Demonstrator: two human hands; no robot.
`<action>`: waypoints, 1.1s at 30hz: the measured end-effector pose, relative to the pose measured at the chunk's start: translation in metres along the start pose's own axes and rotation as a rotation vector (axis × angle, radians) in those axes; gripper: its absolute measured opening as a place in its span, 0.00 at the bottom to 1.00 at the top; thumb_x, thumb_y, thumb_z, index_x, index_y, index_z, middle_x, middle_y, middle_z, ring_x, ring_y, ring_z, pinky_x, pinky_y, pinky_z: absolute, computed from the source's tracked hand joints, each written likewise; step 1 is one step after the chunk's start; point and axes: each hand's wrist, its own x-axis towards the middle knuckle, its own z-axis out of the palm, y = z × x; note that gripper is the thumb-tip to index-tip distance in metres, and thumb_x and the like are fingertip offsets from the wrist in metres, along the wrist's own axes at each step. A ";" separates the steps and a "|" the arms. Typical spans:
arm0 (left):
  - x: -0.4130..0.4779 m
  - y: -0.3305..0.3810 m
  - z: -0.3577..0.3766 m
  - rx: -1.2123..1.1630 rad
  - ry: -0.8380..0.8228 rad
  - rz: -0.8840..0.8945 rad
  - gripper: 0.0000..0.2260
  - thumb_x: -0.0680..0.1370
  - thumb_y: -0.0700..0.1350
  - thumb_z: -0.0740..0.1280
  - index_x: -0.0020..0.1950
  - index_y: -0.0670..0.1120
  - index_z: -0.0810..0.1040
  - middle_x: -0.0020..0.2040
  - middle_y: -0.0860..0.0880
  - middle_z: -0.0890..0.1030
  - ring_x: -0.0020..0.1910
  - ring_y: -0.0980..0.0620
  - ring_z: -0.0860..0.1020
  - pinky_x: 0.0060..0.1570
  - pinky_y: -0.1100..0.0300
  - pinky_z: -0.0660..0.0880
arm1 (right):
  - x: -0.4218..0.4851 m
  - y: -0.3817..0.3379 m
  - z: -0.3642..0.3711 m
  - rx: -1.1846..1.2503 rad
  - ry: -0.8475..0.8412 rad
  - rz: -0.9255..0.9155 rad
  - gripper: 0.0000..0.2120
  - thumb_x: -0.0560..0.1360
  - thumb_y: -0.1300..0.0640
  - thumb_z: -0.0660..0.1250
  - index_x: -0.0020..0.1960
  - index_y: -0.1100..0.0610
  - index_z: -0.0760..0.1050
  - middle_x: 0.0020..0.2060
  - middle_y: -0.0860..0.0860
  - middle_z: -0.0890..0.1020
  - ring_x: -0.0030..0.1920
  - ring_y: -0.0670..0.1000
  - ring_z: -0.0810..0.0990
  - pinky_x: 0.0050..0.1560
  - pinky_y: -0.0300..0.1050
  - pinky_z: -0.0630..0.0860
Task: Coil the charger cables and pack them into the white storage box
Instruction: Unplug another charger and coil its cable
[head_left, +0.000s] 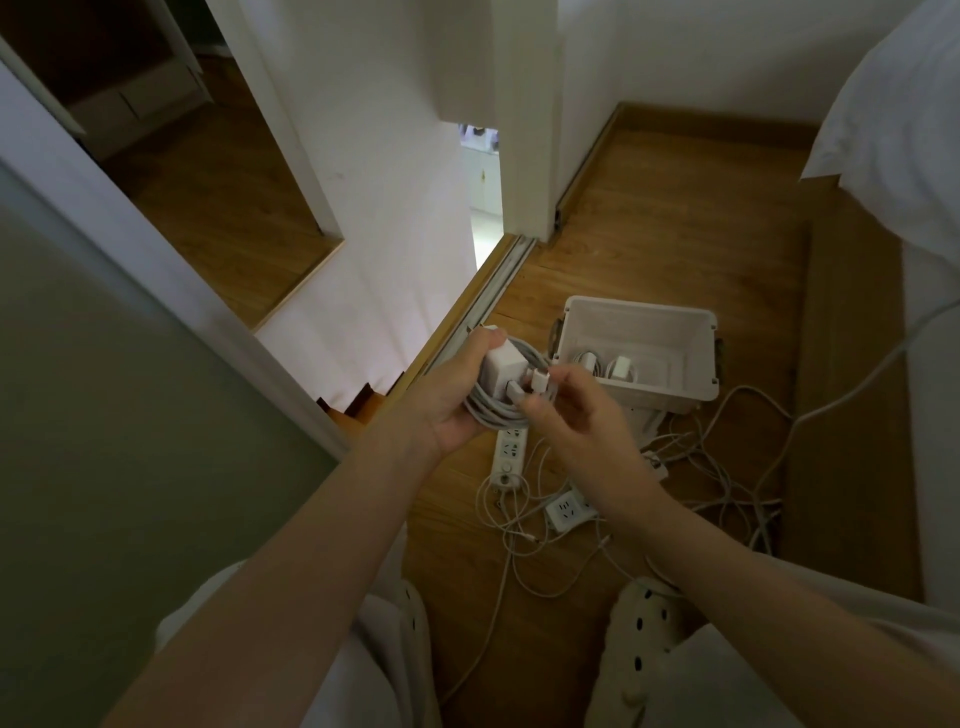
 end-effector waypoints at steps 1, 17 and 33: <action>0.000 -0.001 0.001 -0.004 0.012 0.001 0.12 0.79 0.49 0.59 0.50 0.41 0.75 0.43 0.42 0.79 0.41 0.48 0.78 0.43 0.58 0.76 | 0.000 0.001 0.002 -0.040 0.000 -0.008 0.07 0.75 0.52 0.66 0.50 0.54 0.73 0.44 0.51 0.80 0.46 0.48 0.79 0.47 0.49 0.78; 0.018 -0.011 0.004 0.144 0.049 0.088 0.13 0.80 0.48 0.58 0.50 0.39 0.74 0.39 0.43 0.80 0.35 0.51 0.79 0.37 0.59 0.78 | 0.005 -0.012 -0.015 -0.532 0.049 -0.023 0.04 0.80 0.56 0.56 0.53 0.54 0.68 0.46 0.54 0.80 0.43 0.54 0.80 0.45 0.54 0.78; -0.009 -0.011 0.029 0.678 -0.005 0.977 0.17 0.69 0.44 0.71 0.50 0.55 0.66 0.47 0.55 0.73 0.45 0.61 0.75 0.44 0.66 0.76 | 0.029 -0.011 -0.048 0.852 0.038 0.716 0.06 0.77 0.67 0.59 0.51 0.66 0.73 0.38 0.59 0.82 0.34 0.51 0.84 0.35 0.42 0.82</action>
